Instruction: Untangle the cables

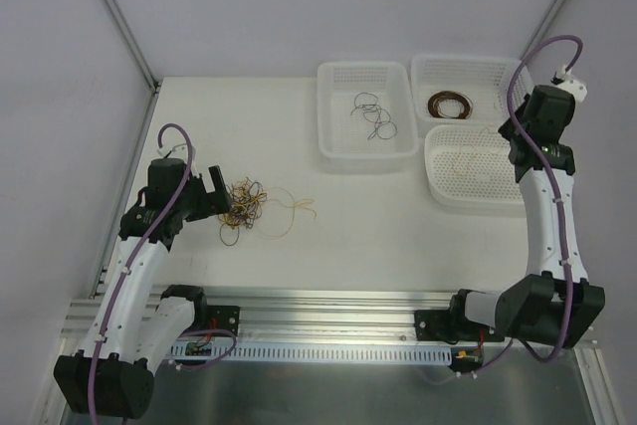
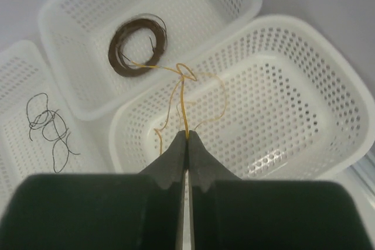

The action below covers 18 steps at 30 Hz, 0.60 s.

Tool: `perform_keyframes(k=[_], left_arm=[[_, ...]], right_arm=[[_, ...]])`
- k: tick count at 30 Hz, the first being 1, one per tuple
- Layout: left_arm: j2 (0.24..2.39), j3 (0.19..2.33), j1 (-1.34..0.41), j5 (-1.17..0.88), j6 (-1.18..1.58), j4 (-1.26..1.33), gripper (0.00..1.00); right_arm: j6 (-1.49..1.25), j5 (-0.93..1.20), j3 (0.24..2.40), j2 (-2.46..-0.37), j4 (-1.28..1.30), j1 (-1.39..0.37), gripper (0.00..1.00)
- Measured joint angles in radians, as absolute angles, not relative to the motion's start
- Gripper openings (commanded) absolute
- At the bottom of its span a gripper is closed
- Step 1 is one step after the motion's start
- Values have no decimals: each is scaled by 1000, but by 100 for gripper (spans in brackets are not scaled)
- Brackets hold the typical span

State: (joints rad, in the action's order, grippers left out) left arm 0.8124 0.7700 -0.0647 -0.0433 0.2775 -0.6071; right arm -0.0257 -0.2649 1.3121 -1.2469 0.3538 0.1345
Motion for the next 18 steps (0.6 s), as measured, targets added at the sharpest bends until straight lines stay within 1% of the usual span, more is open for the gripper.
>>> perform_keyframes(k=[5,8,10,11,12,14,15,17,18], left_arm=[[818,770,-65,-51,278,-607,99],[825,770,-65,-52,278,-607,99],[829,770,-65,-53,278,-608,99],[830,770,-65,-53,278,-607,99],[831,770,-65,-53,278,-607,99],[831,770,-65,-54,278,-607,99],[831,770,-65,-56,278,-607,99],[833,770,-65,-65,278,-607,99],[836,770,-65,-71,278,-607,99]], right_arm=[[-226,-197,1165,-1297,329,242,1],[-304,-170,1131,-1371,321,278,1],[-342,-158,1126,-1439,317,294,7],[-356,-149,1126,-1473,316,300,14],[-369,-143,1126,-1504,318,304,37],[-392,-131,1127,-1552,329,311,66],[-397,-124,1127,-1562,336,312,83],[-395,-117,1127,-1563,355,310,91],[-387,-119,1129,-1555,363,307,99]])
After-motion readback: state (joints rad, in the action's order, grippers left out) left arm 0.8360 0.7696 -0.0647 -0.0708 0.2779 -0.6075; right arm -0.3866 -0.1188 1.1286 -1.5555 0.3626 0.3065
